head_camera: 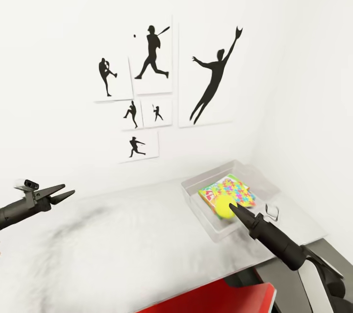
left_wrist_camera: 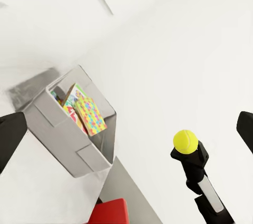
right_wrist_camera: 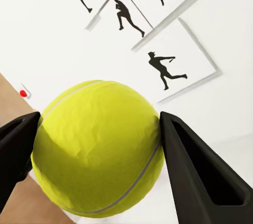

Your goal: Put all the toys in the child's room - the three board games (two on the bed and one on the table), the two jigsaw puzzles on the table, and the tennis ball on the table - inside the toy box on the table in the child's room.

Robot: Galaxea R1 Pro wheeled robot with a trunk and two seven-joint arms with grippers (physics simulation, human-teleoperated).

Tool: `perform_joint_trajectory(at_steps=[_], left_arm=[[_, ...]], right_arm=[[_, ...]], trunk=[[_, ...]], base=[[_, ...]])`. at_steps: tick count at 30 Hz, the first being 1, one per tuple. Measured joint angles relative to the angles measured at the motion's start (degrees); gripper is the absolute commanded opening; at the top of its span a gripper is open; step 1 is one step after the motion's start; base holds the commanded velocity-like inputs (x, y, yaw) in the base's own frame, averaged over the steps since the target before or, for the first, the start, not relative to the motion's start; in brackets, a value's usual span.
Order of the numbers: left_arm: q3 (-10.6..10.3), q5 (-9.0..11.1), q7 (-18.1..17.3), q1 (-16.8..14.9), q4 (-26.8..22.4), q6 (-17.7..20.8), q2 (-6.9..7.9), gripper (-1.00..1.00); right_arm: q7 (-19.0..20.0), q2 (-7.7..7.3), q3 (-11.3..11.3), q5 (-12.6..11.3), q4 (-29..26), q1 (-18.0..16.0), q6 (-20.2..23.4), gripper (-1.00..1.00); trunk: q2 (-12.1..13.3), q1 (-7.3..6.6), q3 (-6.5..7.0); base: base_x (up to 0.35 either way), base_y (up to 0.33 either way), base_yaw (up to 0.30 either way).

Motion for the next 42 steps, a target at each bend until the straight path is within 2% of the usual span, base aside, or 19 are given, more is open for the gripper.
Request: perform_joint_trajectory(at_steps=[12,16,18,20,27,30,35,42], left_arm=[[-0.05,0.17,0.0,0.0,0.01,-0.03,0.0,1.0],[-0.03,-0.07,0.0,0.05,0.04,0.0,-0.09,1.0],[-0.01,-0.08,0.0,0.07,0.05,0.0,-0.18,1.0],[-0.05,-0.08,0.02,0.08,0.04,0.0,-0.13,1.0],[-0.22,-0.08,0.08,0.09,0.04,0.0,-0.09,1.0],[-0.28,-0.08,0.09,0.09,0.07,-0.01,-0.25,1.0],[-0.27,-0.08,0.09,0.09,0.07,0.0,-0.33,1.0],[-0.26,-0.08,0.09,0.09,0.08,-0.01,-0.33,1.0]], right_arm=[[-0.1,0.04,0.0,0.06,-0.01,-0.06,-0.25,-1.0],[-1.28,-1.25,1.29,1.38,1.29,-1.35,1.03,-1.0],[-1.87,-0.79,1.63,2.03,1.81,-1.9,1.67,-1.0],[-2.46,-0.49,0.99,2.68,1.17,-1.26,2.31,-1.0],[-4.53,-1.37,-1.26,4.88,-0.67,0.5,4.53,-1.0],[-5.42,-2.01,-1.87,4.45,-0.69,-0.17,5.49,-1.0],[-6.89,-1.08,-1.93,4.56,-0.66,0.24,6.36,-1.0],[-4.45,-0.75,-2.05,4.63,-0.69,0.33,5.59,-1.0]], trunk=[[0.0,0.01,0.0],[0.01,0.02,0.0],[0.01,0.02,0.0],[0.0,0.02,0.0],[0.01,0.02,0.0],[0.01,0.02,0.0],[0.01,0.02,0.0],[0.01,0.02,0.0]], base=[[0.055,0.008,0.0],[0.0,0.0,0.0],[0.0,0.0,0.0],[0.0,0.0,0.0],[0.0,0.0,0.0],[0.0,0.0,0.0],[0.0,0.0,0.0],[0.0,0.0,0.0]])
